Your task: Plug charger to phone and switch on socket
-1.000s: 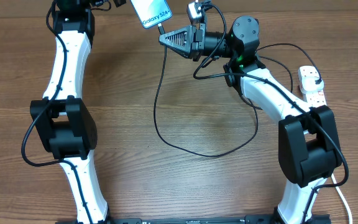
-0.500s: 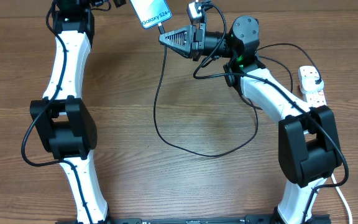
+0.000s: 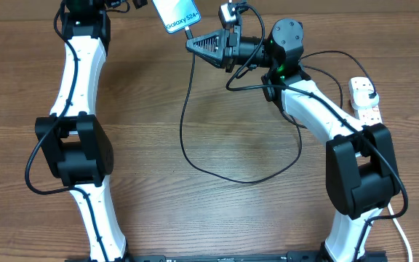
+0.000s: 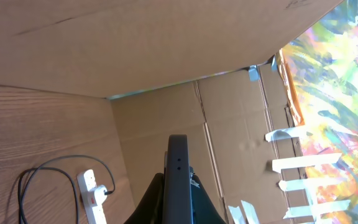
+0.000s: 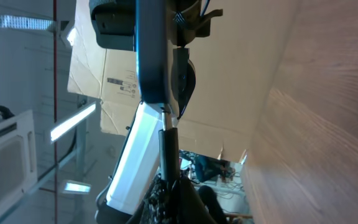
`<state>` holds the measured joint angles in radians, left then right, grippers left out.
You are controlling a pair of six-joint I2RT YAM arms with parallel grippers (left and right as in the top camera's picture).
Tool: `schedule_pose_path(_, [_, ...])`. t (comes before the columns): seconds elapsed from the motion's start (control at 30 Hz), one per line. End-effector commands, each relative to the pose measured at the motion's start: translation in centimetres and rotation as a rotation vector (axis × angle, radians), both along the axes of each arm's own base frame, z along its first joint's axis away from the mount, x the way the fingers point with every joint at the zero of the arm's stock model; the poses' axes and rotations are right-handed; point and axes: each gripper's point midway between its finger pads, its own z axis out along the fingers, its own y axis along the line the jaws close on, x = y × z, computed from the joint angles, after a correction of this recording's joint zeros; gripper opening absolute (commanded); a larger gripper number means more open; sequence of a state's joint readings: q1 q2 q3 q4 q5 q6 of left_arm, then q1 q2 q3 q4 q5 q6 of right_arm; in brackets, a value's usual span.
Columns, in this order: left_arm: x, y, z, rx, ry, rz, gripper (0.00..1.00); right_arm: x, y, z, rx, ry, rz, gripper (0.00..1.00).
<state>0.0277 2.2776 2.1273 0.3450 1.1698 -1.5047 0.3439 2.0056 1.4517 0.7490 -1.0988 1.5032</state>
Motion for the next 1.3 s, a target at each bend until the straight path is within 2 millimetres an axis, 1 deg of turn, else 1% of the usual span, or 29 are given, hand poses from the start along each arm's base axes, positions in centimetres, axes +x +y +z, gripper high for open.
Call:
schedule_pose_path(0.0, [-2.0, -1.3, 2.7, 0.010, -0.063, -0.057, 0.04, 0.2, -0.2, 2.5, 0.039, 0.017, -0.038, 0.04])
schedule_pose_path(0.13, [-2.4, -1.5, 2.6, 0.017, -0.066, -0.083, 0.04, 0.2, -0.2, 2.5, 0.040, 0.025, -0.038, 0.04])
schedule_pose_path(0.43, [-4.1, -2.9, 2.2, 0.043, -0.085, -0.186, 0.04, 0.3, -0.2, 2.4, 0.043, 0.057, -0.037, 0.04])
schedule_pose_path(0.8, [-6.3, -3.4, 1.7, 0.072, -0.093, -0.313, 0.04, 0.3, -0.3, 2.4, 0.040, 0.036, -0.038, 0.04])
schedule_pose_path(0.87, [-6.3, -3.4, 1.6, 0.066, -0.067, -0.318, 0.04, 0.3, -0.2, 2.1, 0.029, 0.020, -0.043, 0.04])
schedule_pose_path(0.97, [-6.3, -3.4, 1.6, 0.063, -0.057, -0.318, 0.04, 0.6, -0.1, 0.8, -0.006, 0.065, -0.048, 0.04])
schedule_pose_path(1.1, [-6.2, -3.5, 1.7, 0.064, -0.066, -0.311, 0.04, 0.9, -0.2, 0.8, -0.005, 0.071, -0.059, 0.04])
schedule_pose_path(1.2, [-5.4, -3.4, 1.9, 0.053, -0.067, -0.266, 0.04, 0.7, -0.1, 0.8, -0.006, 0.069, -0.053, 0.04])
schedule_pose_path(1.27, [-4.5, -2.9, 2.1, 0.041, -0.066, -0.208, 0.04, 0.5, -0.1, 0.7, -0.009, 0.069, -0.042, 0.04])
